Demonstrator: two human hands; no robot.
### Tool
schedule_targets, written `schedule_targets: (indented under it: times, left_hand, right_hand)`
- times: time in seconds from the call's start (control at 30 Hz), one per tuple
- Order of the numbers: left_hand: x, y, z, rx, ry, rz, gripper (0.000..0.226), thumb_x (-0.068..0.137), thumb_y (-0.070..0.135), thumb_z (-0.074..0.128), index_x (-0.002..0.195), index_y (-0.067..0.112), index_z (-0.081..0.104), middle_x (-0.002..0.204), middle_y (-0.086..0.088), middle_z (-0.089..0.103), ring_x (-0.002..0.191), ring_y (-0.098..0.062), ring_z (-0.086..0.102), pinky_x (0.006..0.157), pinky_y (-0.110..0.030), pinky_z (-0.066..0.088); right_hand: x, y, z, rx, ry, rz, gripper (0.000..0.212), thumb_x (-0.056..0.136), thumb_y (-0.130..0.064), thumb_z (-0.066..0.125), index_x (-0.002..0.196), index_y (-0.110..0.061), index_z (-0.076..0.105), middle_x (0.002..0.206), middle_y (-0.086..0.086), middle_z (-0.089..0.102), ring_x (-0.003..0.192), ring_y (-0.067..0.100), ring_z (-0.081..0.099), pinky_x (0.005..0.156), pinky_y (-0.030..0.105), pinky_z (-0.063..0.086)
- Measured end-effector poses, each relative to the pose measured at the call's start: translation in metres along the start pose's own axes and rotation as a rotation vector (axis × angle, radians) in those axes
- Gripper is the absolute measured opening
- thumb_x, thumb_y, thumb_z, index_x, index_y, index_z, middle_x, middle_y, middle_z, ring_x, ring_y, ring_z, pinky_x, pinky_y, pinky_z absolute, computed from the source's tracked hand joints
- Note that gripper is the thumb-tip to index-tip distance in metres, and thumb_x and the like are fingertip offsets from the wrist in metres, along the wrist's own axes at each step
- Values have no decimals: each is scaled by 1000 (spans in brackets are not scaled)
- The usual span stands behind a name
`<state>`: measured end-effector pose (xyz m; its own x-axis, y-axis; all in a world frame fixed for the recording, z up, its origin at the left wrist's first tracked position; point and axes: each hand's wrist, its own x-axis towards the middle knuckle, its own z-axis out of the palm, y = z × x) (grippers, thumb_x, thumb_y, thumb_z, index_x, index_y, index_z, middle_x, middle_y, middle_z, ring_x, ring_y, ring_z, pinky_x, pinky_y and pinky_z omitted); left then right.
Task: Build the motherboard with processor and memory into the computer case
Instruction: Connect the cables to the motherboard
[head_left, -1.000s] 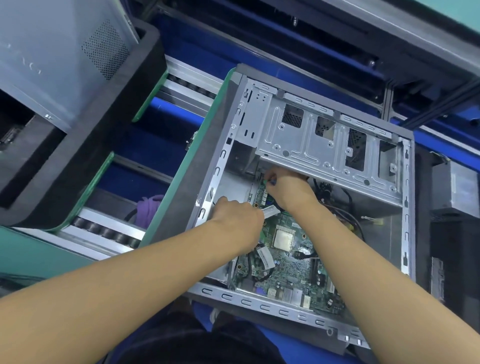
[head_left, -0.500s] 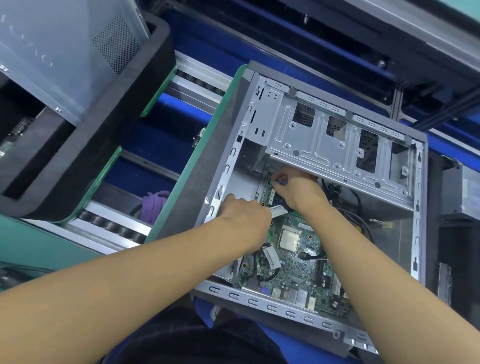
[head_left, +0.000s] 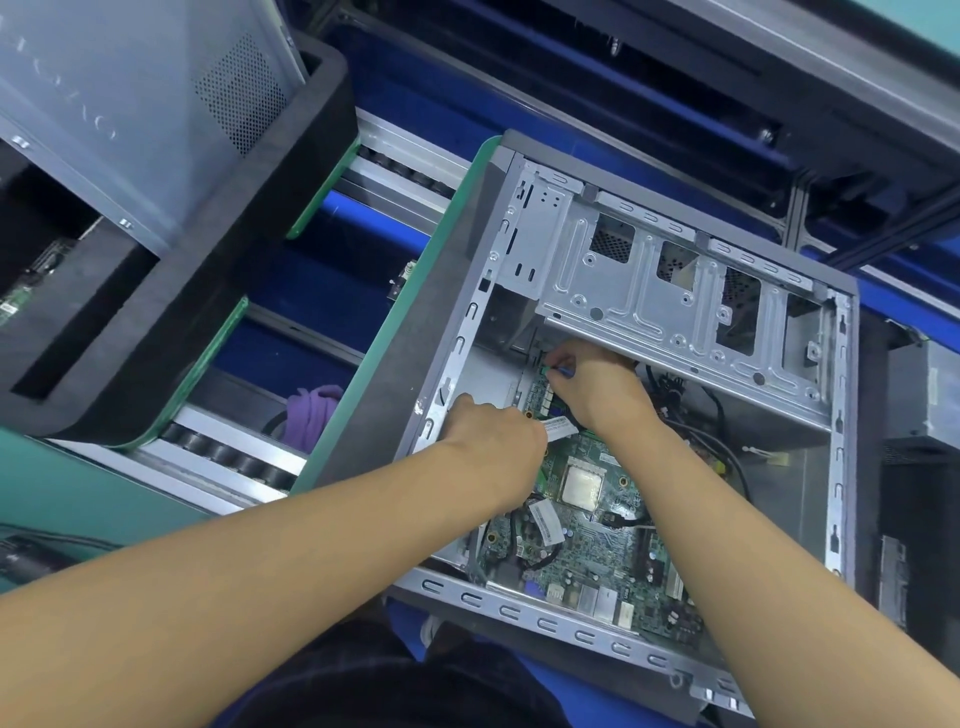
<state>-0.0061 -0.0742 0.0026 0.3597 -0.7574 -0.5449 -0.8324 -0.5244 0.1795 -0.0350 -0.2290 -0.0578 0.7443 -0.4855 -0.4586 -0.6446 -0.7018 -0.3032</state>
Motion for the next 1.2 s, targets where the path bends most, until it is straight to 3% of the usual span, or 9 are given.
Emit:
schedule_targets:
  times: [0.17, 0.33, 0.53, 0.67, 0.8, 0.87, 1.03, 1.13, 1.2]
  left_hand:
    - [0, 0, 1, -6, 17, 4, 25, 87, 6, 52, 75, 18, 33, 78, -1, 40, 79, -23, 46, 91, -39, 32]
    - [1, 0, 1, -3, 19, 6, 21, 87, 6, 52, 77, 17, 37, 75, 0, 40, 79, -24, 46, 92, -39, 32]
    - [2, 2, -1, -4, 7, -3, 27, 84, 3, 52, 72, 17, 33, 83, -1, 47, 84, -24, 51, 96, -40, 32]
    - [2, 2, -1, -1, 9, -3, 22, 85, 4, 51, 75, 17, 36, 92, -3, 56, 86, -25, 54, 95, -40, 32]
    - [2, 1, -1, -30, 15, -5, 19, 85, 5, 51, 81, 18, 38, 91, -3, 56, 82, -25, 50, 94, -40, 32]
    - [3, 1, 0, -24, 23, -10, 21, 85, 5, 51, 78, 18, 36, 92, -3, 58, 80, -24, 48, 93, -40, 32]
    - [3, -1, 2, -30, 29, 10, 17, 86, 6, 51, 84, 17, 38, 76, 0, 39, 79, -24, 46, 94, -40, 32]
    - [4, -1, 1, -19, 29, 6, 17, 84, 5, 51, 87, 17, 39, 79, 0, 40, 81, -24, 47, 93, -41, 33]
    - [4, 0, 0, -6, 23, 6, 19, 84, 4, 52, 85, 17, 38, 83, -1, 44, 83, -25, 49, 91, -39, 35]
  right_hand:
    - [-2, 1, 0, 20, 24, -10, 24, 100, -25, 57, 123, -21, 64, 118, 0, 69, 87, 19, 61, 74, 21, 40]
    - [0, -3, -5, -4, -39, 3, 26, 102, -25, 55, 126, -19, 63, 122, 2, 68, 101, 25, 64, 78, 24, 45]
    - [3, -20, -7, -217, -95, -20, 23, 102, -13, 49, 121, -7, 60, 105, 13, 65, 89, 29, 60, 70, 27, 41]
    - [6, -26, -13, -199, -143, 0, 24, 101, -14, 51, 122, -9, 61, 118, 15, 65, 104, 33, 62, 87, 35, 53]
    - [8, -27, -20, -131, -215, 53, 25, 103, -20, 52, 124, -11, 60, 124, 13, 63, 110, 33, 60, 97, 43, 51]
    - [6, -27, -20, -141, -227, 65, 29, 104, -25, 50, 129, -11, 57, 124, 13, 63, 110, 32, 61, 96, 40, 51]
    - [1, -26, -22, -131, -216, 80, 34, 106, -29, 47, 133, -11, 55, 122, 14, 63, 107, 31, 60, 81, 30, 41]
    - [5, -31, -24, -201, -243, 87, 30, 106, -25, 46, 129, -9, 57, 123, 14, 62, 103, 29, 57, 84, 33, 43]
    - [7, -37, -22, -288, -254, 85, 27, 107, -20, 44, 127, -8, 57, 129, 13, 60, 115, 30, 57, 90, 33, 44]
